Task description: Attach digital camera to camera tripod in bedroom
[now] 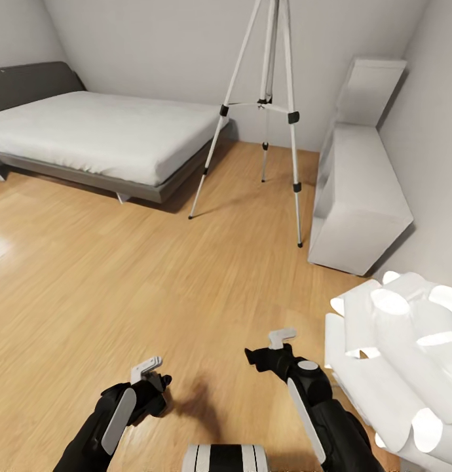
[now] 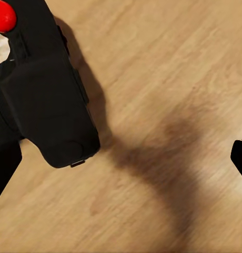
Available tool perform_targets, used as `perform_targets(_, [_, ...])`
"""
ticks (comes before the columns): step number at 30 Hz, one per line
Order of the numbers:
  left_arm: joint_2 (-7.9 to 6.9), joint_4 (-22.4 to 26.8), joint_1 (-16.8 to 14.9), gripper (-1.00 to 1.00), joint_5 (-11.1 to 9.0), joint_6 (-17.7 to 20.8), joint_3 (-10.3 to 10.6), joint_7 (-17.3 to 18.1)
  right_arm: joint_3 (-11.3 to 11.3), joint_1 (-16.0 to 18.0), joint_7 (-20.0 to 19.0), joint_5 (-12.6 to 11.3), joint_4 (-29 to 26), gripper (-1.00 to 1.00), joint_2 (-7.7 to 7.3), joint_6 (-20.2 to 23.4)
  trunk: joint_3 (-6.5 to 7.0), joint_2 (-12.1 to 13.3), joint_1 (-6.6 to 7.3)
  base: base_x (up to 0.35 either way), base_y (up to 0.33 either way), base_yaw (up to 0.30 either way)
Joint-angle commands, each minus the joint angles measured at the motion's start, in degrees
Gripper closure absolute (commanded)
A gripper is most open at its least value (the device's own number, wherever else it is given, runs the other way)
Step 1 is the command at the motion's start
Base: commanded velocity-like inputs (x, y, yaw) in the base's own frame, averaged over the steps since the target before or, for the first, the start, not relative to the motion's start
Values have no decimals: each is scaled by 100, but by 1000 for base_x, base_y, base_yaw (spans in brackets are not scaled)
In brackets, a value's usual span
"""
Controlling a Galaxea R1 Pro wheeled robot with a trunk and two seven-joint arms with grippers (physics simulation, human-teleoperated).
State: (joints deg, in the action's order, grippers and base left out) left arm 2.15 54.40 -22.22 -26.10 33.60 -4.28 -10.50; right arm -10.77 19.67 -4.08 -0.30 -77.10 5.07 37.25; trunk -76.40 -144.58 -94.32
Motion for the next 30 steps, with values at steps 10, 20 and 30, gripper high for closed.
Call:
perform_targets(10, [25,196,-1,-100,-63,24,1,-48,14,2,-22,-20,-178,-100,-14,165,-94,-7,-9,0,0,0])
perform_targets(20, [47,741,-1,-100,-62,54,-27,-173,-8,2,-19,-23,-92,-100,-9,166,-94,-7,-9,0,0,0])
perform_targets(30, [332,743,-1,-100,-163,32,-51,-1453,1,2,-22,-21,-52,-100,-16,160,-94,-7,-9,0,0,0])
